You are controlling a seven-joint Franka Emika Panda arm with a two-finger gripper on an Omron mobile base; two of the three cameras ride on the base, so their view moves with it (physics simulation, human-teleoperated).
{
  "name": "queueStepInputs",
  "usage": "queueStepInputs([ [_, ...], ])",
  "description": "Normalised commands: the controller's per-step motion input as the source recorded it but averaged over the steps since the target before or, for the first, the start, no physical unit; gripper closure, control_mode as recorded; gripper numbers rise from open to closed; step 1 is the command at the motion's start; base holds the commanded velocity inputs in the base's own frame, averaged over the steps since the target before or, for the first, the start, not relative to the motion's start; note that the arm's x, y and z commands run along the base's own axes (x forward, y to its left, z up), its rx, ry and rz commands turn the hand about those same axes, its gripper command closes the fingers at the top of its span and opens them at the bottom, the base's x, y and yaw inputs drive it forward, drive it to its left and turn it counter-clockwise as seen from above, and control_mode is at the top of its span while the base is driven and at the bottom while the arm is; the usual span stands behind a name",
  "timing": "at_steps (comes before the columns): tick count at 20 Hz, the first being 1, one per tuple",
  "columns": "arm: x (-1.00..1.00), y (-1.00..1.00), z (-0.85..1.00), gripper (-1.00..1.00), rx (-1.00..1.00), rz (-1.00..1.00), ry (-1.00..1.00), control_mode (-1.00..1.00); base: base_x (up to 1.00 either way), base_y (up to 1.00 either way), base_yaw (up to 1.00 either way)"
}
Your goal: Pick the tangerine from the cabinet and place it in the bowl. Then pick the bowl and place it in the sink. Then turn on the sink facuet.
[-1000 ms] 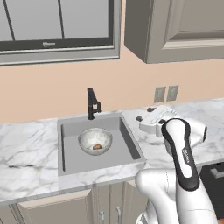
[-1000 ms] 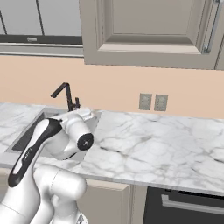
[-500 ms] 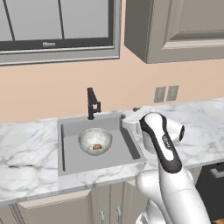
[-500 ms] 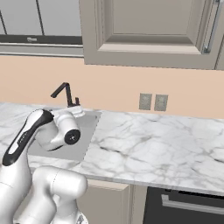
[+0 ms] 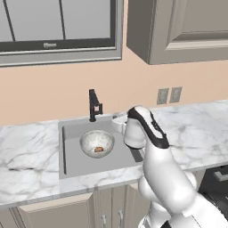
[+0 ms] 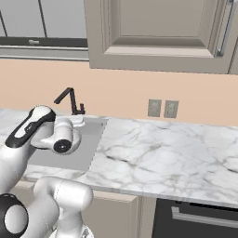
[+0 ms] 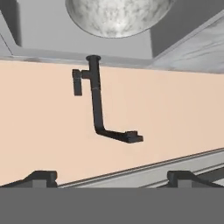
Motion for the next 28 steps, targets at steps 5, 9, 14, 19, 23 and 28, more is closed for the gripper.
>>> queueStepInputs([
  [5, 0.29, -0.28, -0.18, -1.00, 0.04, 0.08, -0.11, -1.00, 0.00, 0.00, 0.00],
  [9, 0.21, -0.41, -0.15, -1.00, 0.03, 0.14, -0.15, -1.00, 0.00, 0.00, 0.00],
  [14, 0.06, -0.17, -0.04, -1.00, 0.04, 0.09, -0.07, -1.00, 0.00, 0.00, 0.00],
  [19, 0.15, 0.09, 0.00, -1.00, 0.00, 0.01, 0.00, -1.00, 0.00, 0.00, 0.00],
  [23, 0.16, 0.17, 0.07, -1.00, 0.00, 0.00, 0.01, -1.00, 0.00, 0.00, 0.00],
  [28, 0.17, 0.24, 0.07, -1.00, 0.00, -0.01, 0.05, -1.00, 0.00, 0.00, 0.00],
])
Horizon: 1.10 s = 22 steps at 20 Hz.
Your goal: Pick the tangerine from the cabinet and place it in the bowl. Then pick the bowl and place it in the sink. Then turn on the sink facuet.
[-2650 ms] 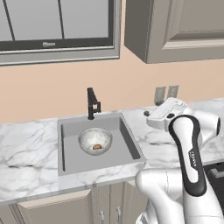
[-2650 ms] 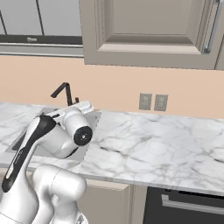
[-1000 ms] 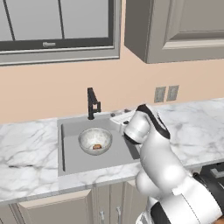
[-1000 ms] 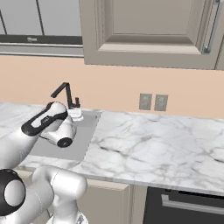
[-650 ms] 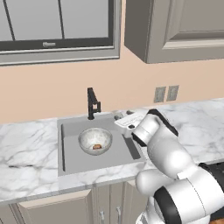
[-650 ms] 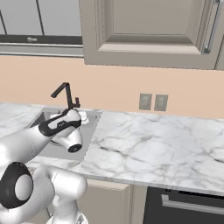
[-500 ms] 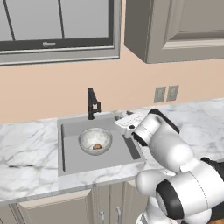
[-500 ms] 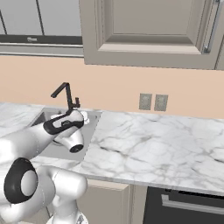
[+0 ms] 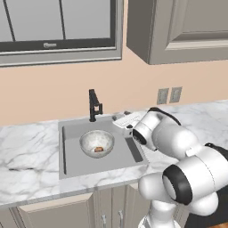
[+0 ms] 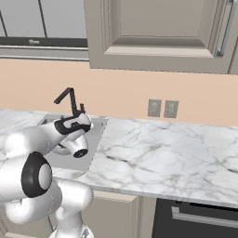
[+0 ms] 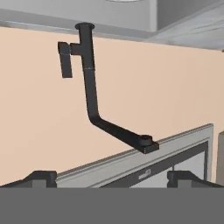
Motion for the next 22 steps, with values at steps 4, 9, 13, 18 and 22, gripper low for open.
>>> queueStepInputs([
  [4, 0.37, 0.09, 0.02, -1.00, 0.00, -0.04, 0.08, -1.00, 0.00, 0.00, 0.00],
  [9, 0.43, 0.00, 0.00, -1.00, 0.00, -0.05, 0.10, -1.00, 0.00, 0.00, 0.00],
  [13, 0.42, 0.00, -0.12, -1.00, 0.00, -0.01, 0.03, -1.00, 0.00, 0.00, 0.00],
  [18, 0.38, 0.00, -0.19, -1.00, 0.00, 0.00, 0.00, -1.00, 0.00, 0.00, 0.00],
  [22, 0.37, 0.00, -0.24, -1.00, 0.00, 0.00, 0.00, -1.00, 0.00, 0.00, 0.00],
])
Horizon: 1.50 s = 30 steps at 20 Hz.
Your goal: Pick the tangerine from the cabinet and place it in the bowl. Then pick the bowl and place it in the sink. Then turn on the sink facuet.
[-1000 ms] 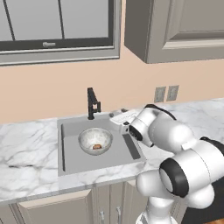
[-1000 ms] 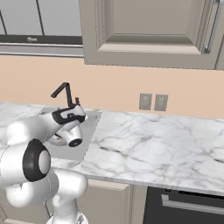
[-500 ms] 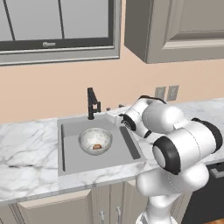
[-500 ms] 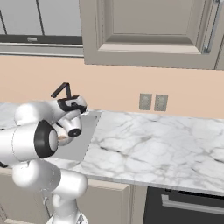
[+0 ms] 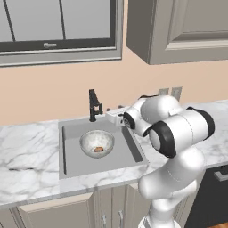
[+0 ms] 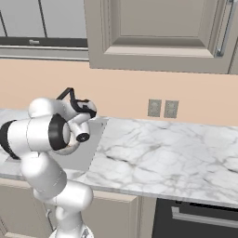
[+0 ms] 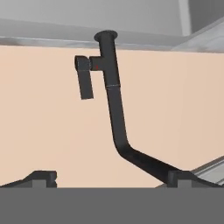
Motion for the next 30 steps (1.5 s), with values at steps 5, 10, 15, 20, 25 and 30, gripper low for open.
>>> queueStepInputs([
  [5, 0.37, 0.04, -0.19, -1.00, -0.01, 0.00, 0.00, -1.00, 0.00, 0.00, 0.00],
  [10, 0.26, 0.13, -0.07, -1.00, -0.02, 0.00, 0.00, -1.00, 0.00, 0.00, 0.00],
  [15, 0.18, 0.17, -0.06, -1.00, -0.03, 0.00, 0.00, -1.00, 0.00, 0.00, 0.00],
  [20, 0.41, 0.00, -0.06, -1.00, 0.00, 0.00, 0.00, -1.00, 0.00, 0.00, 0.00],
  [25, 0.37, 0.00, -0.17, -1.00, -0.01, 0.00, 0.00, -1.00, 0.00, 0.00, 0.00],
  [30, 0.21, 0.03, -0.25, -1.00, -0.01, 0.00, 0.00, -1.00, 0.00, 0.00, 0.00],
])
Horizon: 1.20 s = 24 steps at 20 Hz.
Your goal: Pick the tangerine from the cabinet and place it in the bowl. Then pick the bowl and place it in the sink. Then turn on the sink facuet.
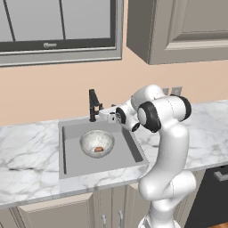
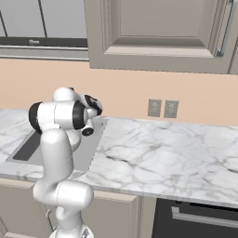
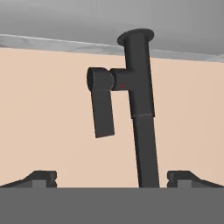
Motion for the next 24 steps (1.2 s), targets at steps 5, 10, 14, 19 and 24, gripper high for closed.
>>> queueStepInputs([
  [5, 0.30, 0.07, -0.10, -1.00, 0.00, 0.00, 0.00, -1.00, 0.00, 0.00, 0.00],
  [10, 0.35, 0.06, -0.04, -1.00, 0.00, -0.02, 0.00, -1.00, 0.00, 0.00, 0.00],
  [14, 0.32, 0.10, -0.12, -1.00, 0.00, -0.02, 0.00, -1.00, 0.00, 0.00, 0.00],
  [19, 0.33, 0.08, -0.16, -1.00, 0.00, -0.01, 0.00, -1.00, 0.00, 0.00, 0.00],
  [24, 0.32, 0.03, -0.06, -1.00, 0.00, -0.01, 0.00, -1.00, 0.00, 0.00, 0.00],
])
